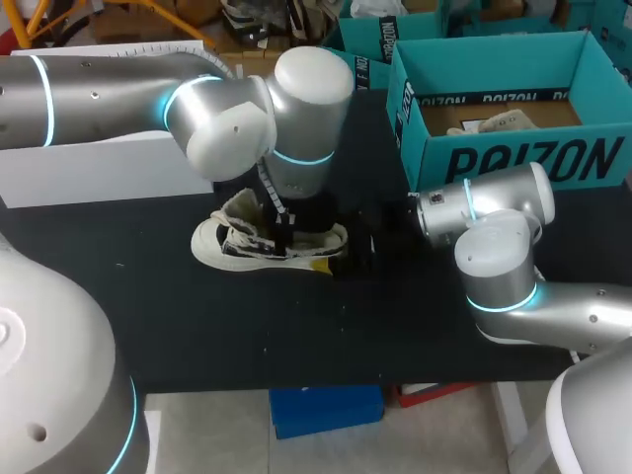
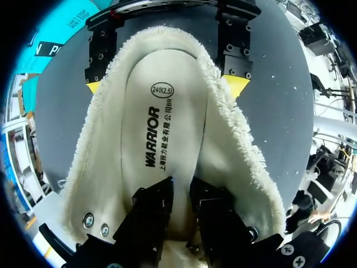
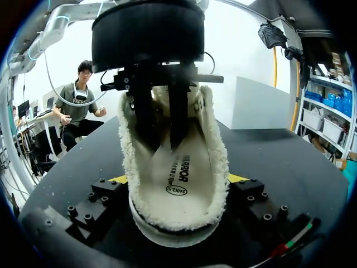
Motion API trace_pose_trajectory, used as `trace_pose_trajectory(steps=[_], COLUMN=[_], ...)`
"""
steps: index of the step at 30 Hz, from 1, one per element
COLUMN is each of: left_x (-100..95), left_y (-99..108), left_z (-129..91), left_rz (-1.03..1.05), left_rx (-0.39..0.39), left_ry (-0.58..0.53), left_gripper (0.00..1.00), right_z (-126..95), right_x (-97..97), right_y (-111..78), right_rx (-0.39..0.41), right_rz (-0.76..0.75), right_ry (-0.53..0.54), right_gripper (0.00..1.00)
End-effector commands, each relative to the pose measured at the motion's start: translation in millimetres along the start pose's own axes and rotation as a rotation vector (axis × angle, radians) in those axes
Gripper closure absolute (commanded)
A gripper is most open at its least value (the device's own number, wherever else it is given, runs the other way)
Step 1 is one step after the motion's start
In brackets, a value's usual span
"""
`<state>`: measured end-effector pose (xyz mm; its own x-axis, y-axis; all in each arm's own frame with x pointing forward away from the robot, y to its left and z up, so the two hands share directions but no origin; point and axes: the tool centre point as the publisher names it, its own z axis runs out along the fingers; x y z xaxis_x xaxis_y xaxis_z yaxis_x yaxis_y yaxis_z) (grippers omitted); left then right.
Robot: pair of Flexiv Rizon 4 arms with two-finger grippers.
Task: Take the shoe out of the shoebox, open the shoe tongue, remove and reinsert the insole, then place the shoe into the shoebox
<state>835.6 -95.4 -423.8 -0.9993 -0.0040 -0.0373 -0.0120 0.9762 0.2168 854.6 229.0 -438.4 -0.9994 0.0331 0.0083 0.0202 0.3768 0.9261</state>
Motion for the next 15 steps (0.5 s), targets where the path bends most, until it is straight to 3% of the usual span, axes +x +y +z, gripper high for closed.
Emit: trace_pose_trajectory(steps=[1,8,15], left_x=[9.4,-0.3,-13.9], left_y=[3.2,9.4,15.4], left_z=[70.7,91.3,104.2], left_rz=[-0.007,-0.030,-0.085], left_rx=[-0.041,-0.039,0.026], left_ry=[-0.119,-0.213,-0.275], left_gripper=[0.76,0.75,0.76], right_z=[1.6,1.6,1.6], right_x=[-1.1,-1.1,-1.1], right_y=[-7.0,-7.0,-7.0], right_rx=[0.001,0.001,0.001], right_rz=[0.003,0.003,0.003], right_ry=[-0.001,-0.001,-0.001], right_gripper=[1.00,1.00,1.00])
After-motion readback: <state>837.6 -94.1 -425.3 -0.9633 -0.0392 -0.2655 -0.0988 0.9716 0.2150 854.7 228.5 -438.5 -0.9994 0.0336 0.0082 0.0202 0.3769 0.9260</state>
